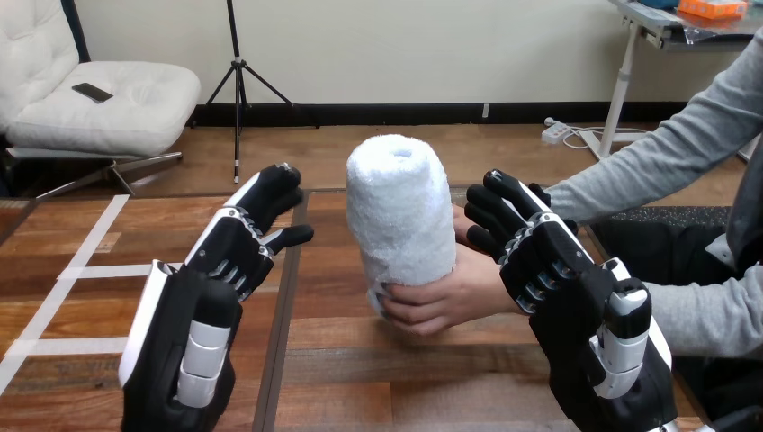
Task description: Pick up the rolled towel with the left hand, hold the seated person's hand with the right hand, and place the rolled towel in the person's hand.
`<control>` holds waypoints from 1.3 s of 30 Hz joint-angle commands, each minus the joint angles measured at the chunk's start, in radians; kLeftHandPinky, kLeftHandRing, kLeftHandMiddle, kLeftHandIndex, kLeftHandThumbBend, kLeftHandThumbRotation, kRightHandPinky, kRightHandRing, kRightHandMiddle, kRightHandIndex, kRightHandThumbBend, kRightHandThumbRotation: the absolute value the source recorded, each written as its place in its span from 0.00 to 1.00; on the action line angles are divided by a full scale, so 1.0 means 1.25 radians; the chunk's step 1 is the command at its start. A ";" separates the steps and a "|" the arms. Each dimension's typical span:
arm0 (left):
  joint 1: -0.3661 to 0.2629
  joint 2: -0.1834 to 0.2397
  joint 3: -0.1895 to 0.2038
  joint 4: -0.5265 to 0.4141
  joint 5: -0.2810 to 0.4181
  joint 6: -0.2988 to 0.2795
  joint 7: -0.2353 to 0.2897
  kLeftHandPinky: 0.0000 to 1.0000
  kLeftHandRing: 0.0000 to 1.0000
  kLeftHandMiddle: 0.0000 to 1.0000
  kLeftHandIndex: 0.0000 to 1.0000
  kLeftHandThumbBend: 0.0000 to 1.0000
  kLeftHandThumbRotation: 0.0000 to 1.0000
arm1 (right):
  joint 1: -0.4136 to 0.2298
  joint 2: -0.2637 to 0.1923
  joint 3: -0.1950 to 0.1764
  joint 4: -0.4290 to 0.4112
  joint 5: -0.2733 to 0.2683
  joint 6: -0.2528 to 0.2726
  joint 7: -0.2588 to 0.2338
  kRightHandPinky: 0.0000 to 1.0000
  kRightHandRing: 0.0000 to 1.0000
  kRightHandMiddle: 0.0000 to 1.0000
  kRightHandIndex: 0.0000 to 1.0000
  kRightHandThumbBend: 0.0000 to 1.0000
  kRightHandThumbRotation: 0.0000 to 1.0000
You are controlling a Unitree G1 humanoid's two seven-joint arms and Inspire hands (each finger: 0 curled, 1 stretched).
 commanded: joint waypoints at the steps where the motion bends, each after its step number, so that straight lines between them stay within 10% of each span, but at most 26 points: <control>1: -0.013 -0.011 -0.006 -0.025 0.010 -0.007 0.009 0.79 0.89 0.89 0.87 0.78 0.99 | -0.041 0.011 -0.007 -0.011 0.011 -0.010 0.005 0.99 0.96 0.93 0.92 1.00 1.00; 39: -0.015 -0.011 -0.012 -0.029 0.006 -0.001 0.019 0.77 0.86 0.88 0.87 0.79 0.98 | -0.049 0.004 -0.011 0.001 0.014 -0.006 0.020 0.95 0.94 0.93 0.92 1.00 1.00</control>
